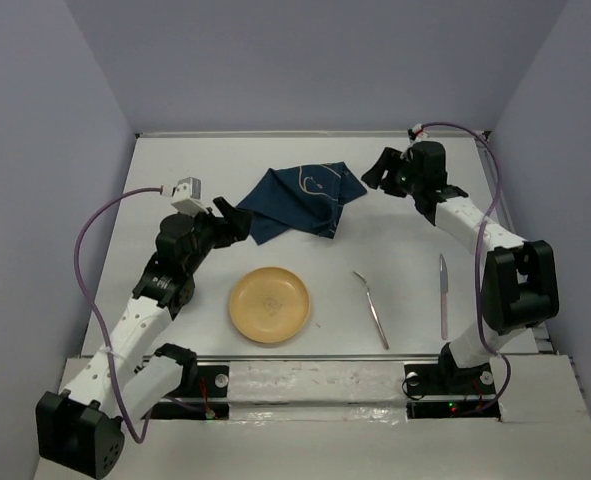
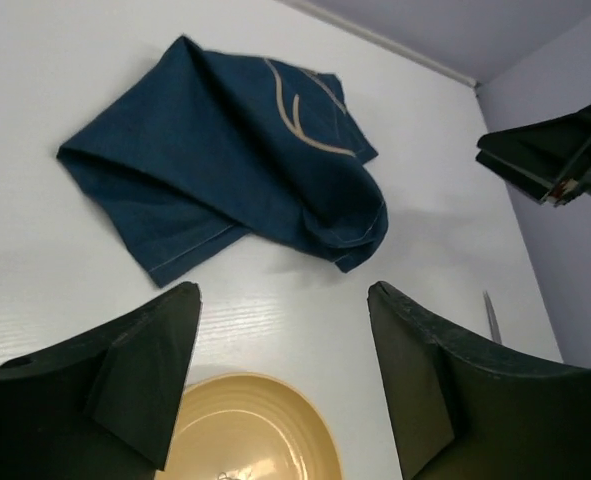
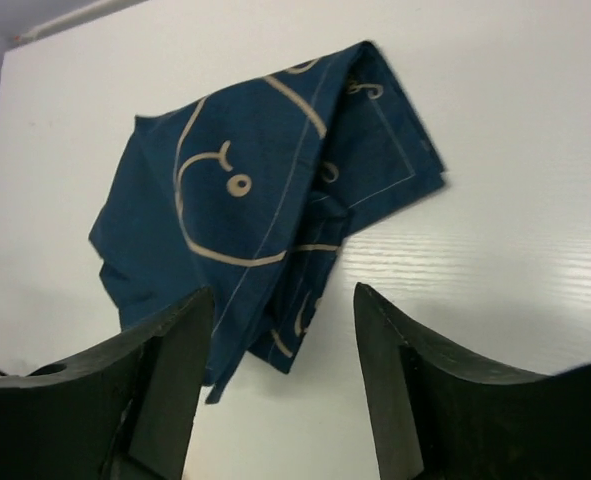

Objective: Set the dinner table for one person

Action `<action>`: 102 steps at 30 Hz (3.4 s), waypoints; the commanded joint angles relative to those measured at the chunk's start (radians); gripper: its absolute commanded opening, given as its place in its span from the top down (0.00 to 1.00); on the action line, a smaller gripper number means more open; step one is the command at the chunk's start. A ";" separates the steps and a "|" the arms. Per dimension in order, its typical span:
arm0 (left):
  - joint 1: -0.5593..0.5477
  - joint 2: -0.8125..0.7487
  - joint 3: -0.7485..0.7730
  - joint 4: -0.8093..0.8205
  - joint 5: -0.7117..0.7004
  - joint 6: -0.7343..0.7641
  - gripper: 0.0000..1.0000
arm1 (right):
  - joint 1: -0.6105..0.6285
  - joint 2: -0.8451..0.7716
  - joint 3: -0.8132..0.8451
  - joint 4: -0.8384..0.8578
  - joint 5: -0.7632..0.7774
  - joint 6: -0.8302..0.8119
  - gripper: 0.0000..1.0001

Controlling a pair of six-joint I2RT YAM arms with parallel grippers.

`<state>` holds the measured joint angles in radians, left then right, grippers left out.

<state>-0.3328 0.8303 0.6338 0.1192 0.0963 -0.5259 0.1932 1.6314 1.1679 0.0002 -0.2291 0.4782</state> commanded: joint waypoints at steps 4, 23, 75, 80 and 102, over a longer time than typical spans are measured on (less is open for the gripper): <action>-0.228 0.228 0.038 0.146 -0.196 -0.047 0.37 | 0.092 -0.007 -0.080 0.060 0.042 -0.027 0.86; -0.150 0.500 0.021 0.217 -0.300 -0.117 0.29 | 0.302 0.125 -0.070 0.103 0.109 0.092 0.14; -0.046 0.604 0.179 0.267 -0.282 -0.065 1.00 | 0.302 -0.209 0.455 -0.134 0.224 -0.174 1.00; -0.138 0.492 0.106 0.342 -0.213 -0.065 1.00 | 0.302 -0.131 0.532 -0.189 0.221 -0.196 1.00; -0.627 0.605 0.328 0.264 -0.247 0.345 0.12 | 0.302 -0.125 0.526 -0.218 0.223 -0.194 1.00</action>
<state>-0.9287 1.3705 0.8867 0.3874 -0.1429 -0.2398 0.4950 1.5326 1.6695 -0.2478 -0.0170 0.3023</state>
